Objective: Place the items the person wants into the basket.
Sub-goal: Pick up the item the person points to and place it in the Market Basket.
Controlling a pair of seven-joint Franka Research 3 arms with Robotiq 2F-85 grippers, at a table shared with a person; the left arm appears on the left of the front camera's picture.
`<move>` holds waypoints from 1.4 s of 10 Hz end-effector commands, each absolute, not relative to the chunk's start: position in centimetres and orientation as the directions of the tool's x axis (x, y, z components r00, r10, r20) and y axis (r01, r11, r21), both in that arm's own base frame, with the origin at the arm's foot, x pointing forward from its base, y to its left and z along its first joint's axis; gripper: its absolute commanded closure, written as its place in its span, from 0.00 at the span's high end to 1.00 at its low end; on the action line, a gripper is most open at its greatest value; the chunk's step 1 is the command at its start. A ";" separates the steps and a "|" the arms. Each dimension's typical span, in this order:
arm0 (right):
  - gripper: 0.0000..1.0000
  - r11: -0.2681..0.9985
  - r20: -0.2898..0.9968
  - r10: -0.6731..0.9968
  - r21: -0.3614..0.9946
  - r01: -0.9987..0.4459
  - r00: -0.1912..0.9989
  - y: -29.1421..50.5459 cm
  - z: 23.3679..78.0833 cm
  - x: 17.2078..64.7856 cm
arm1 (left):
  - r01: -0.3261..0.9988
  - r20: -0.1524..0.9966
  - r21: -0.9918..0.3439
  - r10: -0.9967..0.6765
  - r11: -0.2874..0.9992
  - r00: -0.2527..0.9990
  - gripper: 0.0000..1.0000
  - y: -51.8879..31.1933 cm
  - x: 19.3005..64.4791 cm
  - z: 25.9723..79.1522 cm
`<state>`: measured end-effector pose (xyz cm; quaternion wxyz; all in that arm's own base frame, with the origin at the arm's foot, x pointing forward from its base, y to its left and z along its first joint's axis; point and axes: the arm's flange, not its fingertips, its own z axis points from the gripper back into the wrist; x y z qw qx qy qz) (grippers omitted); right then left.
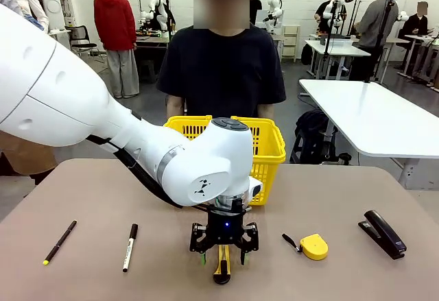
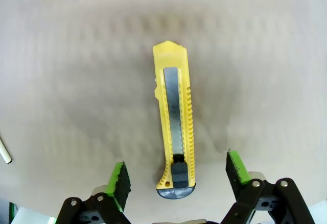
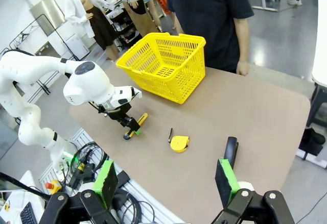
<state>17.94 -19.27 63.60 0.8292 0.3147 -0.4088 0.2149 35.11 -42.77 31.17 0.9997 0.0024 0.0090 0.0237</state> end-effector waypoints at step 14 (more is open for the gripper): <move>1.00 0.694 0.823 0.101 0.344 -0.632 0.559 -19.2 63.5 18.1 | 0.101 -0.019 0.042 -0.100 0.994 0.995 0.00 -41.8 33.2 40.6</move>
